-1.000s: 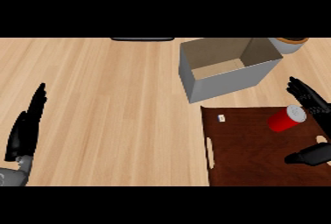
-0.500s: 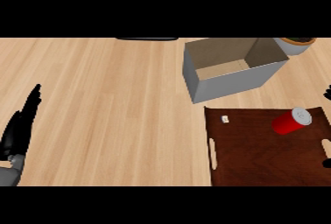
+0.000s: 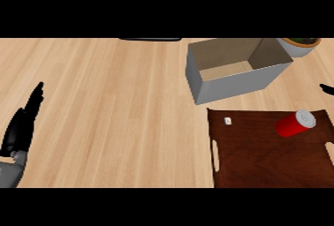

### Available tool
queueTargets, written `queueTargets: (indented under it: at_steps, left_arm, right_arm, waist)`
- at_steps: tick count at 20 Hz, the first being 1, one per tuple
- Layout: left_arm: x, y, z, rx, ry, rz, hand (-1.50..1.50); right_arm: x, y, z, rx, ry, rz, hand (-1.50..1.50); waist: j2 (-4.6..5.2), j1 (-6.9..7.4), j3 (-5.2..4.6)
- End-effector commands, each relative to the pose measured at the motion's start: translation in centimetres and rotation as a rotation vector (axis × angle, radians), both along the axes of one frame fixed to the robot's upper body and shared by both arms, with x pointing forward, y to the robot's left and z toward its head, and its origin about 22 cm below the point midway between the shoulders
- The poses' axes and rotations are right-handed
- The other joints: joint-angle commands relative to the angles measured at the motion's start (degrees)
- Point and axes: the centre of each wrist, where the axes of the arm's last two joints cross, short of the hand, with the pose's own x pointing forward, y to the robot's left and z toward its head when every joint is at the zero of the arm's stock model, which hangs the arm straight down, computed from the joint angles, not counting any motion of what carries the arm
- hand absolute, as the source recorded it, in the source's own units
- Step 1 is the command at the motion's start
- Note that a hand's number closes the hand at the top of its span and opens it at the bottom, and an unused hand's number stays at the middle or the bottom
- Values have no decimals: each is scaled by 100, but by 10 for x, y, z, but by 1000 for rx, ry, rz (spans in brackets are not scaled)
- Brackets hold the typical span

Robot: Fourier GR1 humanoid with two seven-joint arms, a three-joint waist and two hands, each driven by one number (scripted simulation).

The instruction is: Pick the can from the tray and place it in the cardboard box

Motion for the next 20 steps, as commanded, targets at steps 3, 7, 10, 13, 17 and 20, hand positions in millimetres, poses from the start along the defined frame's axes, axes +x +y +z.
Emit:
queueTargets:
  at_steps: [3,7,10,13,17,20]
  left_arm:
    - [5,0,-1,5,-7,7,0]
    - [-1,16,-2,2,-2,18,0]
    - [8,7,6,2,11,14,0]
    - [-11,-2,-7,0,5,11,0]
    - [1,9,-16,10,10,26,0]
    - [-4,16,-1,25,13,27,0]
  right_arm:
    - [34,17,12,-206,119,127,-150]
    - [48,34,-12,-238,181,168,-150]
    - [66,48,-5,-305,196,164,-150]
    - [79,64,-15,-338,200,160,-150]
    - [77,69,-33,-317,193,182,-150]
    - [75,68,-31,-310,180,180,-150]
  waist:
    - [-11,-4,-7]
    - [-30,-69,-8]
    - [-38,-99,-8]
    - [-38,-63,-8]
    - [-42,-161,-11]
    - [-67,-195,-12]
